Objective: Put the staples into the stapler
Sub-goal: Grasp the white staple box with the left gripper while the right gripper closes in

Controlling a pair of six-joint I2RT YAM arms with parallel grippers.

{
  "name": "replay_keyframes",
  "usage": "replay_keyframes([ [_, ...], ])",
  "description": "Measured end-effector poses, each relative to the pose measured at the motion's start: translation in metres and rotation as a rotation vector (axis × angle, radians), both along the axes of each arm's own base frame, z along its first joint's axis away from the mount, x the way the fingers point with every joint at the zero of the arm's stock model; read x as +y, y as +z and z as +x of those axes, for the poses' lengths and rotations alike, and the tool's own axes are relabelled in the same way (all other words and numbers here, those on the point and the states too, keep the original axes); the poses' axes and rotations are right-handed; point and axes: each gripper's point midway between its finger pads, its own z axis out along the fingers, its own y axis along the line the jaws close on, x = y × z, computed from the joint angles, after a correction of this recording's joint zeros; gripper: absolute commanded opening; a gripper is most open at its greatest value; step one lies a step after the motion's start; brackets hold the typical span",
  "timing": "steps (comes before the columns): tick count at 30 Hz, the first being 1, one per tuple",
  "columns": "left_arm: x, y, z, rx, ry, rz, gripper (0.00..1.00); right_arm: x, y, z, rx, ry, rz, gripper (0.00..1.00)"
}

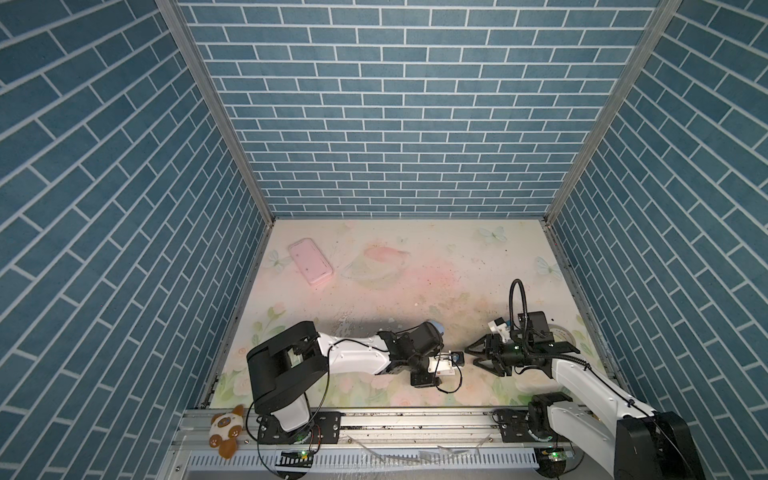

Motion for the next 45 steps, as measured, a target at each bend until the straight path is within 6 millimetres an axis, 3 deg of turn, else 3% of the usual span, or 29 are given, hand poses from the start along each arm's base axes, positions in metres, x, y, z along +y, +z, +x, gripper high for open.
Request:
replay_keyframes([
  [11,-0.006,-0.003,0.009,-0.053,0.022,-0.056,0.64,0.011,-0.012,-0.008,0.033,0.080,0.004,0.57],
  [31,-0.011,-0.011,0.005,-0.007,0.015,-0.071,0.39,0.026,-0.012,-0.018,-0.040,0.162,0.037,0.54],
  [45,-0.013,-0.012,0.003,0.005,0.007,-0.081,0.40,0.037,-0.015,-0.024,-0.038,0.218,0.047,0.51],
])
